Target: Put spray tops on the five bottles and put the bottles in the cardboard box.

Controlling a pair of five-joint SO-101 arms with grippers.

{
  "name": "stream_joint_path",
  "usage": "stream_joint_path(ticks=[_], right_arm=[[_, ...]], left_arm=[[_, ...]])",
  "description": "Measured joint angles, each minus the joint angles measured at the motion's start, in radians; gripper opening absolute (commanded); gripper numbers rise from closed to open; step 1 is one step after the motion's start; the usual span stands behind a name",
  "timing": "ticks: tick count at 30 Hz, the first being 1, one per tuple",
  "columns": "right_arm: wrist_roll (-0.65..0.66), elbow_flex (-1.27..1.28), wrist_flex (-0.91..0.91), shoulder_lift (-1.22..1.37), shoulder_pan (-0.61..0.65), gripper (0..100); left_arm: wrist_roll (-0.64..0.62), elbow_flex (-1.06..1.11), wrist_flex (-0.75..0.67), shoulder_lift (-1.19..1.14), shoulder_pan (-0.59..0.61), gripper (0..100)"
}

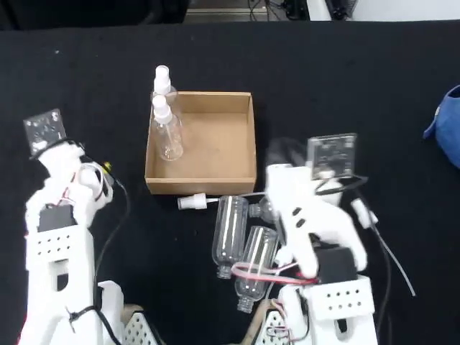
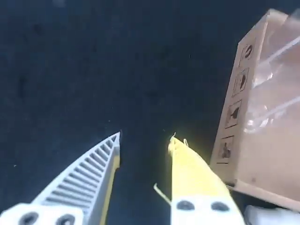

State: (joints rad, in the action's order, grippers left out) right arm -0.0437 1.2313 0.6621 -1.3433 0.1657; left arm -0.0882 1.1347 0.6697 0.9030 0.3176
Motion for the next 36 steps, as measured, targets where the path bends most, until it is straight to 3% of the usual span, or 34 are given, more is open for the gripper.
stream_joint_path(ticks=[7,12,15,19,28,36], right_arm=[[0.000,0.000,-0.216,0.187,0.331,3.2],[0.000,0.000,-0.483,0.425,0.362,3.4],[0.002,-0.025,-0.497,0.509,0.316,3.6],[0.012,-0.178,-0.238,0.509,0.129,3.6],[0.310,-0.534,0.537,0.526,-0.181,8.0],[0.634,-0.545,0.723,0.694,-0.397,25.1]], left_arm=[[-0.003,0.199,-0.267,-0.003,0.000,3],[-0.091,0.242,-0.367,-0.006,0.000,3],[-0.103,0.242,-0.377,-0.012,0.000,3],[-0.109,0.242,-0.381,-0.012,0.000,3],[-0.112,0.242,-0.381,-0.014,0.000,3],[-0.112,0.242,-0.381,-0.014,0.000,3]])
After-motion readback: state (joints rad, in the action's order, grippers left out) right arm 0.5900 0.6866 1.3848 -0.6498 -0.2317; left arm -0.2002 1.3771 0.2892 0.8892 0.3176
